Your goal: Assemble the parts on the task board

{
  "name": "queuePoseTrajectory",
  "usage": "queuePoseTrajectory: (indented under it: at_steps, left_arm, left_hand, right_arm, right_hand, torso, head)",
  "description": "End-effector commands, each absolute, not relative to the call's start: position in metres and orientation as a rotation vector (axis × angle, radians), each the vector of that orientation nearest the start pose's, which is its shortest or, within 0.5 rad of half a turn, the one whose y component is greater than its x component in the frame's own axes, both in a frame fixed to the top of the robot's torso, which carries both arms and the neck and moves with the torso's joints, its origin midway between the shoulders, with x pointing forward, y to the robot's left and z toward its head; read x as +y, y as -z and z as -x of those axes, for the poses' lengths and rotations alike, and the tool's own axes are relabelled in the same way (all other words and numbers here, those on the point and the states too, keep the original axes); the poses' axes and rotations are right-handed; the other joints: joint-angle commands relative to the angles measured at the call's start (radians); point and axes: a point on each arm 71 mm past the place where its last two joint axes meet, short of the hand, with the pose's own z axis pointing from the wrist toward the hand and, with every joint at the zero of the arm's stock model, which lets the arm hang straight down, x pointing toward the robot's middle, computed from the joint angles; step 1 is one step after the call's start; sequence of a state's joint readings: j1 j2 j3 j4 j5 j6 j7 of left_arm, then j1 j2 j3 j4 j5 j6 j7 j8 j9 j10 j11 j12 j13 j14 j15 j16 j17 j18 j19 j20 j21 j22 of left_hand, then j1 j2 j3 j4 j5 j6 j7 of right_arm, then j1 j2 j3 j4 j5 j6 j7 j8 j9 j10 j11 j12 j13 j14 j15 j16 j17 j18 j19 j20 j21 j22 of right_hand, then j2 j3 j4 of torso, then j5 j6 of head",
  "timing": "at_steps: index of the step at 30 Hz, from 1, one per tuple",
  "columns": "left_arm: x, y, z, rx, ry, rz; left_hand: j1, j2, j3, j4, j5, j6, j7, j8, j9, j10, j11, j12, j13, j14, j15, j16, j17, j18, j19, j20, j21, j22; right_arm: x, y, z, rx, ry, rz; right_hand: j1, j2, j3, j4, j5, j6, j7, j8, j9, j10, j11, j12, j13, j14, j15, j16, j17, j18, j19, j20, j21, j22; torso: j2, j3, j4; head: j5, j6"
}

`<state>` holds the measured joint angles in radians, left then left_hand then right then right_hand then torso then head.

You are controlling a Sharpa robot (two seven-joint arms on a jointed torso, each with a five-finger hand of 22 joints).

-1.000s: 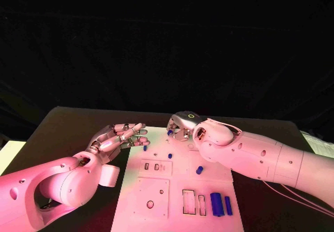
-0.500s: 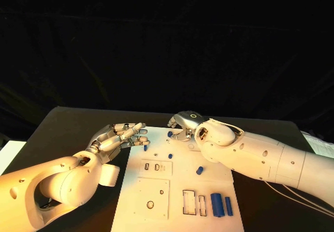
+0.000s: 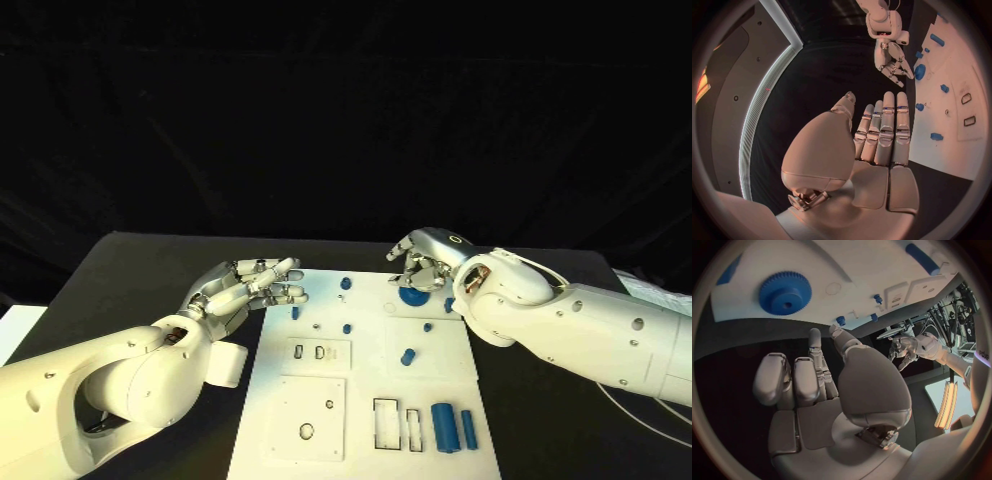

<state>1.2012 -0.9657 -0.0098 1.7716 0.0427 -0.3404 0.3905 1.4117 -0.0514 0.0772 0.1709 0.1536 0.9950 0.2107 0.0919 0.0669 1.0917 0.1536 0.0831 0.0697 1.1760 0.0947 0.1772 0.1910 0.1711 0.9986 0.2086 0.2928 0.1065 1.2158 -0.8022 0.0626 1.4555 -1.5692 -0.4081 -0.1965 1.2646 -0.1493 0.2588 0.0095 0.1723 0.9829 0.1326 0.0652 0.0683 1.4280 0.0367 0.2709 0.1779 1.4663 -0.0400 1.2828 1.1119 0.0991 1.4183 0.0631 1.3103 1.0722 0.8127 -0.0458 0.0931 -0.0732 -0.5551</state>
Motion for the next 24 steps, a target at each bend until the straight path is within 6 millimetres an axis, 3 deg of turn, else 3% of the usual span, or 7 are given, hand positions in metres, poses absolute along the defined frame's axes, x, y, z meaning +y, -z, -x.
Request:
queuePoseTrajectory:
  at_steps: [1, 4, 6, 12, 15, 18, 24]
  left_arm:
    - [0.193, 0.148, -0.445, 1.43, 1.707, 1.128]
    - [0.19, 0.148, -0.446, 1.433, 1.711, 1.127]
    - [0.188, 0.149, -0.447, 1.436, 1.714, 1.127]
    - [0.185, 0.151, -0.448, 1.441, 1.717, 1.127]
    - [0.185, 0.151, -0.449, 1.443, 1.717, 1.128]
    - [0.185, 0.152, -0.449, 1.443, 1.715, 1.129]
    - [0.185, 0.153, -0.45, 1.444, 1.713, 1.13]
  left_hand:
    - [0.0, 0.009, -0.001, -0.005, -0.002, 0.0, 0.005, -0.005, -0.001, 0.0, 0.004, -0.004, -0.001, -0.001, 0.008, -0.005, 0.002, 0.011, 0.001, 0.003, -0.006, -0.001]
    - [0.0, 0.01, -0.001, -0.005, -0.002, 0.001, 0.004, -0.005, -0.001, 0.001, 0.003, -0.004, -0.001, -0.001, 0.008, -0.006, 0.002, 0.012, 0.001, 0.003, -0.006, -0.002]
    - [0.0, 0.01, -0.001, -0.005, -0.002, 0.001, 0.004, -0.005, -0.001, 0.001, 0.003, -0.004, -0.001, -0.001, 0.008, -0.006, 0.002, 0.012, 0.001, 0.003, -0.006, -0.002]
    - [0.0, 0.01, -0.001, -0.005, -0.002, 0.001, 0.004, -0.005, -0.001, 0.002, 0.003, -0.004, -0.001, 0.0, 0.008, -0.006, 0.003, 0.012, 0.001, 0.003, -0.006, -0.002]
    - [0.0, 0.01, -0.001, -0.005, -0.002, 0.001, 0.004, -0.005, -0.001, 0.002, 0.003, -0.004, -0.001, 0.0, 0.008, -0.006, 0.003, 0.012, 0.001, 0.003, -0.006, -0.002]
    - [0.0, 0.01, -0.001, -0.005, -0.002, 0.001, 0.004, -0.005, -0.001, 0.002, 0.003, -0.004, -0.001, 0.0, 0.008, -0.006, 0.003, 0.012, 0.001, 0.003, -0.006, -0.002]
    - [0.0, 0.01, -0.001, -0.005, -0.002, 0.001, 0.004, -0.005, -0.001, 0.002, 0.003, -0.004, -0.001, 0.0, 0.008, -0.006, 0.003, 0.012, 0.001, 0.003, -0.006, -0.002]
  right_arm:
    - [-0.215, 0.143, -0.514, 1.574, -0.552, -0.047]
    - [-0.222, 0.147, -0.513, 1.615, -0.533, -0.067]
    - [-0.227, 0.15, -0.513, 1.638, -0.513, -0.075]
    - [-0.234, 0.153, -0.512, 1.657, -0.462, -0.069]
    - [-0.237, 0.156, -0.513, 1.665, -0.448, -0.074]
    - [-0.237, 0.159, -0.514, 1.674, -0.447, -0.079]
    - [-0.233, 0.164, -0.515, 1.681, -0.451, -0.076]
  right_hand:
    - [-0.001, -0.014, -0.041, 0.011, 0.017, -0.003, -0.012, 0.004, 0.001, 0.064, -0.011, 0.253, 0.253, 0.069, -0.012, 0.091, 0.129, -0.023, 0.027, -0.013, 0.053, 0.084]
    - [0.042, 0.026, -0.116, 0.044, 0.037, -0.018, -0.021, 0.011, 0.003, 0.005, -0.014, 0.694, 0.74, 0.073, 0.009, 0.182, 0.261, -0.036, 0.032, -0.007, 0.096, 0.144]
    - [0.052, 0.027, -0.17, 0.075, 0.03, -0.023, 0.002, 0.014, 0.003, -0.028, -0.005, 0.824, 0.898, 0.076, 0.008, 0.209, 0.309, -0.034, 0.028, 0.009, 0.108, 0.162]
    - [0.06, 0.034, -0.209, 0.106, 0.03, -0.028, 0.005, 0.016, 0.002, -0.002, 0.01, 0.937, 1.032, 0.084, 0.011, 0.233, 0.352, -0.038, 0.035, 0.009, 0.124, 0.19]
    - [0.062, 0.035, -0.218, 0.114, 0.03, -0.028, 0.006, 0.017, 0.002, 0.004, 0.011, 0.961, 1.059, 0.085, 0.012, 0.236, 0.358, -0.038, 0.036, 0.011, 0.127, 0.194]
    - [0.065, 0.036, -0.223, 0.118, 0.033, -0.028, 0.007, 0.018, 0.002, 0.008, 0.012, 0.973, 1.074, 0.085, 0.013, 0.237, 0.359, -0.039, 0.036, 0.011, 0.129, 0.197]
    - [0.068, 0.038, -0.226, 0.12, 0.035, -0.027, 0.007, 0.019, 0.002, 0.012, 0.012, 0.987, 1.09, 0.085, 0.013, 0.238, 0.362, -0.039, 0.036, 0.012, 0.13, 0.199]
  torso:
    - [-0.008, 0.013, -0.0213]
    - [-0.009, 0.019, -0.0309]
    - [-0.01, 0.0227, -0.033]
    - [-0.008, 0.0313, -0.0377]
    - [-0.007, 0.0304, -0.0358]
    - [-0.004, 0.0342, -0.036]
    - [-0.004, 0.0356, -0.035]
  head:
    - [0.003, 0.005]
    - [0.001, 0.005]
    - [-0.002, 0.003]
    - [-0.004, 0.004]
    - [-0.006, 0.0]
    - [-0.004, 0.0]
    - [-0.001, -0.003]
